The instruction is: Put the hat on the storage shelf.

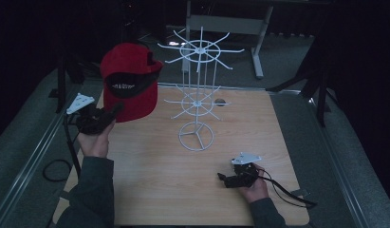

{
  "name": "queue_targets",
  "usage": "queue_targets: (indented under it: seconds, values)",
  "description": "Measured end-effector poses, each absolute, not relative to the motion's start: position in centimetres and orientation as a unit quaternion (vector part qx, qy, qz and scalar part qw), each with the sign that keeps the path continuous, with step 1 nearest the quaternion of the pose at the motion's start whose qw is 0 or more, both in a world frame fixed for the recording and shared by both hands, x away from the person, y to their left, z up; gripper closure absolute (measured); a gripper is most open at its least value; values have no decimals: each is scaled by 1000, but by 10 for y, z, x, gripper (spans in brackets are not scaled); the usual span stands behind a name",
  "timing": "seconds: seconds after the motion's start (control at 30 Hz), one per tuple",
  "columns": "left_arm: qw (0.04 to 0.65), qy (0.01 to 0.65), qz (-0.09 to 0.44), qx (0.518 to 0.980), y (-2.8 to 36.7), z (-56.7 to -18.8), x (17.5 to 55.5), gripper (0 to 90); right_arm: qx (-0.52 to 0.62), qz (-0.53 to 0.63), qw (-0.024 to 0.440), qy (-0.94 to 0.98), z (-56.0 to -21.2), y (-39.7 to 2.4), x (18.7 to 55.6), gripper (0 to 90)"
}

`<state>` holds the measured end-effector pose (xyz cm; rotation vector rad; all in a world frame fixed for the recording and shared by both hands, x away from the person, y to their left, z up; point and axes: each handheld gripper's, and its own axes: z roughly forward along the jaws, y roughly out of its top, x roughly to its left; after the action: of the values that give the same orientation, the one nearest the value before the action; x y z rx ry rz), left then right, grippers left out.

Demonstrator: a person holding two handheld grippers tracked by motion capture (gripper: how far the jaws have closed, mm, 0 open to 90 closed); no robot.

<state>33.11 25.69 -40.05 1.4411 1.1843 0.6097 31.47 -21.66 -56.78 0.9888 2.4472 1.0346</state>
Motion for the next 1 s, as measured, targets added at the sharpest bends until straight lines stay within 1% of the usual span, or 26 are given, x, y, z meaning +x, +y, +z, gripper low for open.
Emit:
queue_targets:
  seconds: [0.23,1.0]
  values:
    - [562,498,274,601,255,-397,330,852,345,361,153,853,-568,-217,315,145]
    - [591,479,295,579,253,-390,325,852,345,361,153,853,-568,-217,315,144]
